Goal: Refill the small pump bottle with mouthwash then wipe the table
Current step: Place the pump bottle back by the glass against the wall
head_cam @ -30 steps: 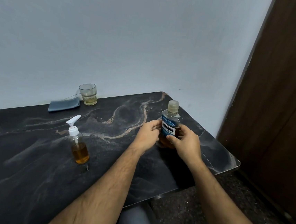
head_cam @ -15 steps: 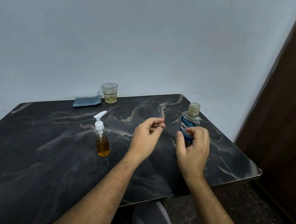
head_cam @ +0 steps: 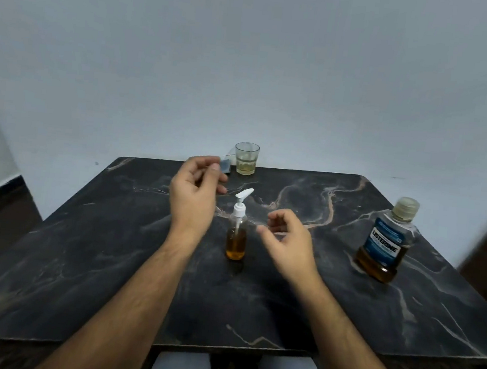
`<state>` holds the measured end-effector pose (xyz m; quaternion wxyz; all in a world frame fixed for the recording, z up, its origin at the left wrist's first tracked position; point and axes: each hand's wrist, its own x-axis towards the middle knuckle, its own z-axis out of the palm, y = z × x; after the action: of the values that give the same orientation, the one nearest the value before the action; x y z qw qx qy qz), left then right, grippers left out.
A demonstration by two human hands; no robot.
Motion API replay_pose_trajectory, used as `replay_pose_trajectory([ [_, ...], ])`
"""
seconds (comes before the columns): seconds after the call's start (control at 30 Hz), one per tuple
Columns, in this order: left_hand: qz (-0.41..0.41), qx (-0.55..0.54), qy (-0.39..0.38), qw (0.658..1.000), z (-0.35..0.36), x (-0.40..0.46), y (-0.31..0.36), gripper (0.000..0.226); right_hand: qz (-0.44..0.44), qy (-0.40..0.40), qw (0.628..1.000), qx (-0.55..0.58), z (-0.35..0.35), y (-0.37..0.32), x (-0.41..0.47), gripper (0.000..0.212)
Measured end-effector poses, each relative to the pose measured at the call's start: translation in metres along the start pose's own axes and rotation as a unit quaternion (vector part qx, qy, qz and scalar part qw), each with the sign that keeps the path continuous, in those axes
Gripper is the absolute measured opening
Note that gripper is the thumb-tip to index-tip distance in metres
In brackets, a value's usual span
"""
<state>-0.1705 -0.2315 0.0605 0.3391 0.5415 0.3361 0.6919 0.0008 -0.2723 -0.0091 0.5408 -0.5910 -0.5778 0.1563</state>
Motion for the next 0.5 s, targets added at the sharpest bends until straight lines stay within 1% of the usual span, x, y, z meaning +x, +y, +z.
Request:
replay_pose_trajectory([
  [0.1, -0.034, 0.038, 0.029, 0.998, -0.023, 0.008, -0.026, 0.016, 0.066, -0.112, 0.992, 0.001, 0.025, 0.003, 0.004, 0.067],
  [0.13, -0.046, 0.049, 0.032, 0.997, -0.029, 0.009, -0.034, 0.016, 0.082, -0.134, 0.988, -0.005, 0.034, 0.004, 0.005, 0.078],
  [0.17, -0.058, 0.061, 0.031, 0.996, -0.033, 0.009, -0.042, 0.017, 0.089, -0.143, 0.986, -0.010, 0.041, 0.004, 0.006, 0.081],
  [0.2, -0.069, 0.074, 0.029, 0.994, -0.036, 0.009, -0.051, 0.017, 0.085, -0.141, 0.986, -0.016, 0.048, 0.004, 0.008, 0.075],
  [0.27, -0.088, 0.097, 0.018, 0.991, -0.040, 0.010, -0.066, 0.017, 0.066, -0.114, 0.991, -0.020, 0.056, 0.005, 0.012, 0.046],
  [0.3, -0.096, 0.103, 0.012, 0.990, -0.040, 0.012, -0.073, 0.017, 0.056, -0.097, 0.994, -0.016, 0.058, 0.005, 0.016, 0.035],
  [0.33, -0.104, 0.108, 0.005, 0.989, -0.039, 0.015, -0.078, 0.016, 0.051, -0.080, 0.996, -0.005, 0.057, 0.006, 0.020, 0.029],
  [0.4, -0.119, 0.117, -0.008, 0.986, -0.031, 0.025, -0.086, 0.016, 0.054, -0.046, 0.997, 0.020, 0.050, 0.009, 0.034, 0.024],
  [0.5, -0.139, 0.125, -0.030, 0.982, -0.011, 0.048, -0.098, 0.017, 0.073, 0.000, 0.996, 0.045, 0.034, 0.017, 0.060, 0.028],
])
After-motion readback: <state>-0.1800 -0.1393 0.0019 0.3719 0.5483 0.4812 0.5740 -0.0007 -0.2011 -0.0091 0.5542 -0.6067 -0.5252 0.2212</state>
